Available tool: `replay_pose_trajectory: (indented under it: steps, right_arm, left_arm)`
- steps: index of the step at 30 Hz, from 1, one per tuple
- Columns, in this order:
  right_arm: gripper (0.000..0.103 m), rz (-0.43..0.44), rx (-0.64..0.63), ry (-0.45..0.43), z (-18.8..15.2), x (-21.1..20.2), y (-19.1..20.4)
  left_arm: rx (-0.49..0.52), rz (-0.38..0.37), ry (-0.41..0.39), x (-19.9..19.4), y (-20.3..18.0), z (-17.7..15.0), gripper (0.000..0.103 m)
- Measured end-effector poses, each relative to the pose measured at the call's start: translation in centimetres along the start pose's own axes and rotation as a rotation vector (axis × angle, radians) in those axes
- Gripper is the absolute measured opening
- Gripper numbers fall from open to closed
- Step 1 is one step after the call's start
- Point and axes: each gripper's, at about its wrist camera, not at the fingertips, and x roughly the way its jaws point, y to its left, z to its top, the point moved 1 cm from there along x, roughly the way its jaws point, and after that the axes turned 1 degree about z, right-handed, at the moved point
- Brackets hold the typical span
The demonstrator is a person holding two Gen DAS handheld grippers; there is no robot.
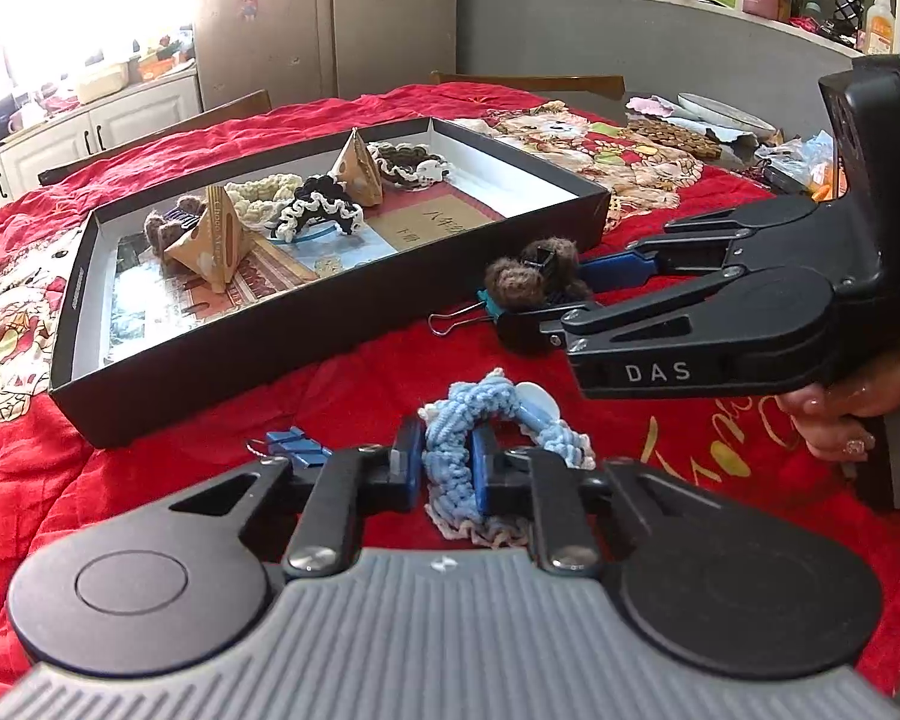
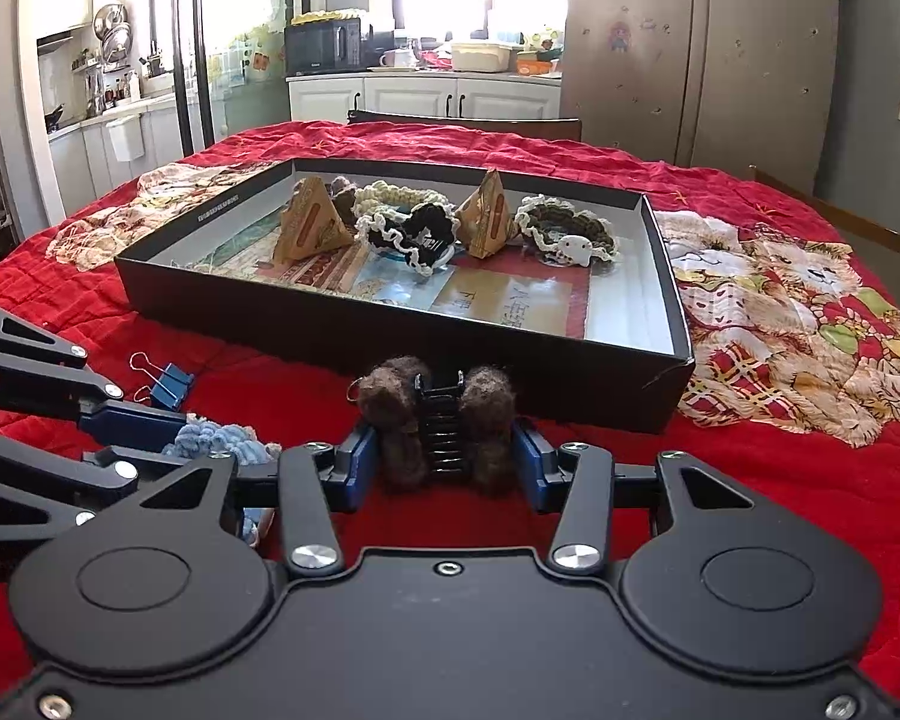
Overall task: Organize objects
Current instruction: 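Grasp the brown fuzzy clip with the right tool while the left tool grasps the blue knit scrunchie, then carry the brown clip and blue scrunchie over the black box with both tools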
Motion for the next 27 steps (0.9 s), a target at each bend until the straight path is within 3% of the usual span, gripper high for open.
replay_pose_trajectory:
  steps: [27]
  right_arm:
    - [0.036, 0.027, 0.02, -0.014, -0.2, -1.6, -0.3]
  left_arm:
    - [-0.026, 0.001, -0.003, -0.2, 0.4, 0.2, 0.015]
